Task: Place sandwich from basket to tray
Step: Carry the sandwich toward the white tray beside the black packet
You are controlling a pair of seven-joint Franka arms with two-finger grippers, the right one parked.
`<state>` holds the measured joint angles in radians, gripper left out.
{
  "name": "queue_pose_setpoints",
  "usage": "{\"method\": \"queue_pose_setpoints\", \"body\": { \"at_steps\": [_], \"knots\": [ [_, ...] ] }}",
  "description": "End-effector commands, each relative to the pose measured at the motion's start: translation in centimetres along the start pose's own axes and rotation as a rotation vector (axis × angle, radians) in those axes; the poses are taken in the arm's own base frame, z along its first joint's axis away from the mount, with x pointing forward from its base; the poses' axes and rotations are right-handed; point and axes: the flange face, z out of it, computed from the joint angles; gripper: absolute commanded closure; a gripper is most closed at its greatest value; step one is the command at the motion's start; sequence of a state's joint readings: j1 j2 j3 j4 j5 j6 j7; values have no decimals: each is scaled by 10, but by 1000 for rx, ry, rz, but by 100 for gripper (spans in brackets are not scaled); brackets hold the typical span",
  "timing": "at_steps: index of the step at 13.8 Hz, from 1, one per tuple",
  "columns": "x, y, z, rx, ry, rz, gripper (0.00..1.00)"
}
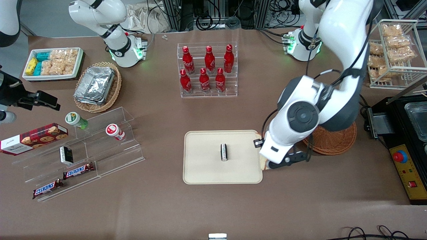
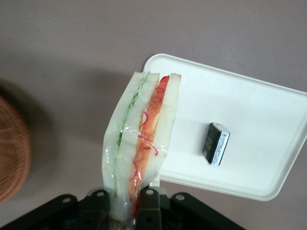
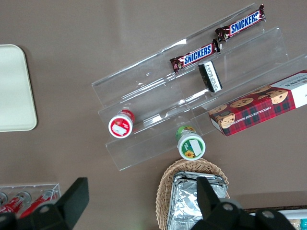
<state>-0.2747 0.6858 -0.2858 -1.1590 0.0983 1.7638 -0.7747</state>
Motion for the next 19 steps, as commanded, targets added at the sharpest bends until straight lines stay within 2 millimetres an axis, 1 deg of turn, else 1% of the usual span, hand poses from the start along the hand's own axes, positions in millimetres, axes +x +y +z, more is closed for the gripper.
{"method": "queue_pose_setpoints", "body": {
  "at_steps": [1, 2, 3, 4, 6, 8, 10, 11, 12, 13, 19],
  "knots": [
    [6, 12, 57, -1, 3, 3, 100],
    [5, 15, 78, -16, 20, 2, 100],
    [-2, 19, 99, -22, 24, 13, 100],
    [-5, 21, 111, -26, 28, 19, 100],
    [-2, 20, 136, -9, 24, 26, 100],
    [-7, 25, 154, 27, 29, 49, 100],
    [-7, 24, 160, 39, 32, 37, 99],
    [-7, 24, 162, 41, 29, 37, 68],
    [-7, 24, 165, 44, 25, 40, 33],
    [-7, 24, 167, 54, 32, 47, 0],
    [-8, 25, 162, 72, 58, 65, 0]
  ]
}}
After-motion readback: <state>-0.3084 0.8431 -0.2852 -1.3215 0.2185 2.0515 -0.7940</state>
